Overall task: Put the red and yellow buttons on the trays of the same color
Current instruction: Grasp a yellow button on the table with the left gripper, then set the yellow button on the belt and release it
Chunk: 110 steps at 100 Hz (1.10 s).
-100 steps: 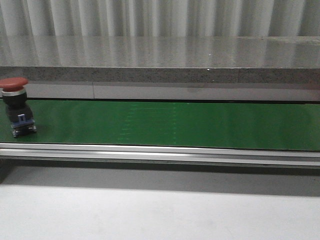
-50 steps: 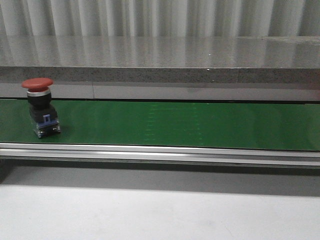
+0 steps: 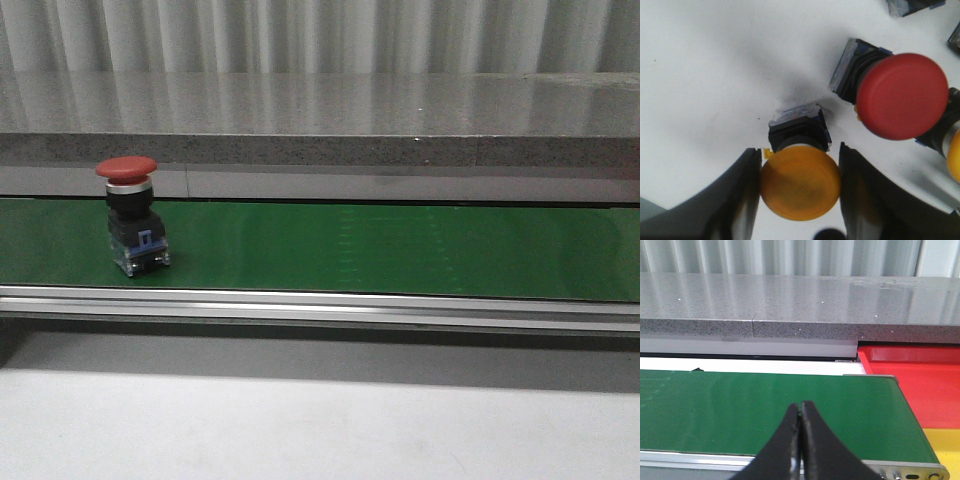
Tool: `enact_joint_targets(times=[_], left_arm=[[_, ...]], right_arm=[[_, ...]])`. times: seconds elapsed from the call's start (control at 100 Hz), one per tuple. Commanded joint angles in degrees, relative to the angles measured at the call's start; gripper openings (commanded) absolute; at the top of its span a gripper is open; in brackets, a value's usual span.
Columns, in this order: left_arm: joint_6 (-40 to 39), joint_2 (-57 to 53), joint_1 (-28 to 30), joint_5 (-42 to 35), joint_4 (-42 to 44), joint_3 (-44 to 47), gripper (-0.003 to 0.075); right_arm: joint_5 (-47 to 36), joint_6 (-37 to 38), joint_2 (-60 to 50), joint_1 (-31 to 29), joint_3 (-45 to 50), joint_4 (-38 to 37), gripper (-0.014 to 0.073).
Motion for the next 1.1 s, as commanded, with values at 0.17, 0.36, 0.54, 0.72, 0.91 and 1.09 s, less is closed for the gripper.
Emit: enact_joint_targets(times=[0.17, 0.36, 0.54, 0.72, 0.91, 1.09], left_arm=[[-0.51, -11.62, -0.06, 2.56, -0.05, -1.53, 0.0154], [-0.51, -14.96, -3.86, 6.81, 0.96, -4.63, 0.0153], [-0.51, -15.01, -11.65, 10.5, 3.05, -10.48, 0.0153], [-0.51, -14.11, -19.43, 10.59, 2.92, -14.49, 0.0153], [0.88, -10.17, -26.43, 11.44, 2.34, -14.87, 0.0153], [1.13, -5.93, -28.55, 11.43, 2.34, -14.87, 0.0157]], right_arm=[[-4.67, -0.1, -0.88, -0.4, -1.17, -0.02, -0.0065], [-4.67, -0.1, -0.88, -0.4, -1.17, -0.02, -0.0065], [-4.67, -0.1, -0.88, -0.4, -1.17, -0.02, -0.0065], [-4.67, -0.1, -0.88, -0.4, -1.17, -0.02, -0.0065], [-4.67, -0.1, -0.88, -0.4, -1.17, -0.02, -0.0065], [-4.67, -0.1, -0.88, -0.4, -1.17, -0.02, -0.0065]])
